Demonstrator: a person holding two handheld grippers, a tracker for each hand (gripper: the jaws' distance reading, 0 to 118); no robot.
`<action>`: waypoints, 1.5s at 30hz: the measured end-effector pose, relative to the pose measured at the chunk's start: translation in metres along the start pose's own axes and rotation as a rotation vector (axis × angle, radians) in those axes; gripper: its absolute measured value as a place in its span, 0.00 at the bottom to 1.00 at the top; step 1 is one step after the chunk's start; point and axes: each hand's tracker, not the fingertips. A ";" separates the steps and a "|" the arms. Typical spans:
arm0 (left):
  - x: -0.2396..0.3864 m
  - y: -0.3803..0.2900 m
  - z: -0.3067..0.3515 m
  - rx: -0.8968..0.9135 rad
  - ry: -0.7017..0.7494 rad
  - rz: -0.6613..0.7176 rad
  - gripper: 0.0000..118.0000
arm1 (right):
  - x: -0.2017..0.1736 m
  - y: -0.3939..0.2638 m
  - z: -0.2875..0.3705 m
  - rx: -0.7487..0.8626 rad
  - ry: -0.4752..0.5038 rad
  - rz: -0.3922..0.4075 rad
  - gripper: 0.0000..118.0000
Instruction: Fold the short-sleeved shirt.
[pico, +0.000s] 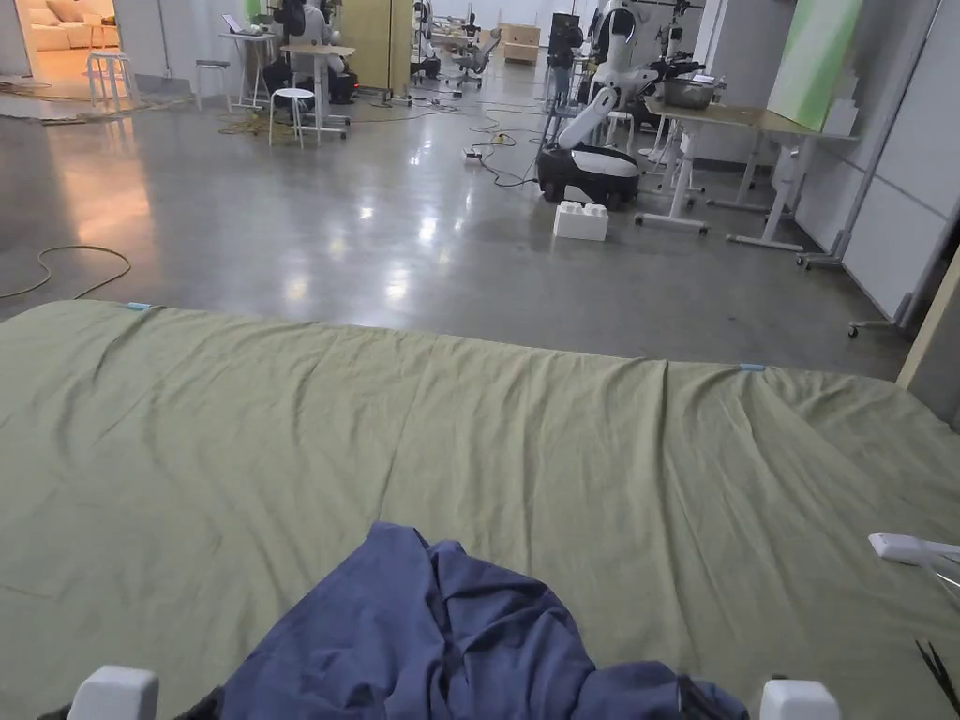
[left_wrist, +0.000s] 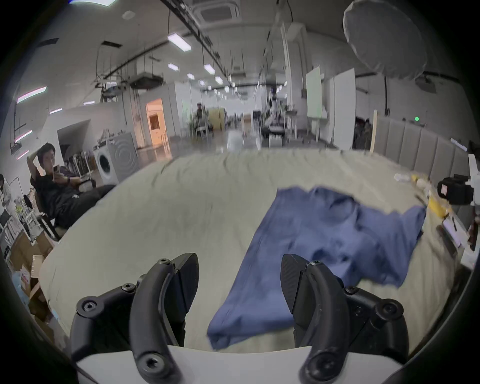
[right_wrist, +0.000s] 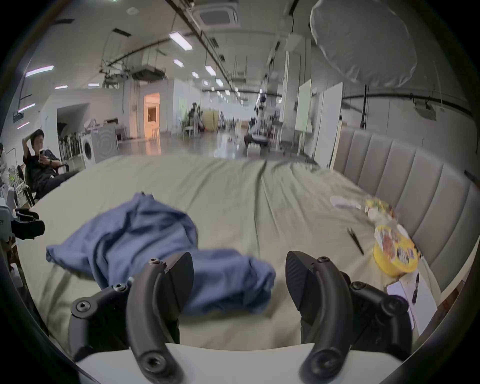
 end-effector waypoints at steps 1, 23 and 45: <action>0.001 0.002 -0.001 0.035 -0.010 0.013 0.57 | -0.004 0.007 0.005 0.043 -0.003 -0.007 0.66; 0.069 0.045 0.019 0.167 -0.111 0.017 0.00 | -0.054 0.043 0.019 0.248 -0.062 -0.086 0.01; 0.071 0.107 -0.346 -0.340 -0.218 -0.045 0.67 | -0.004 0.002 -0.053 -0.012 -0.074 -0.108 0.01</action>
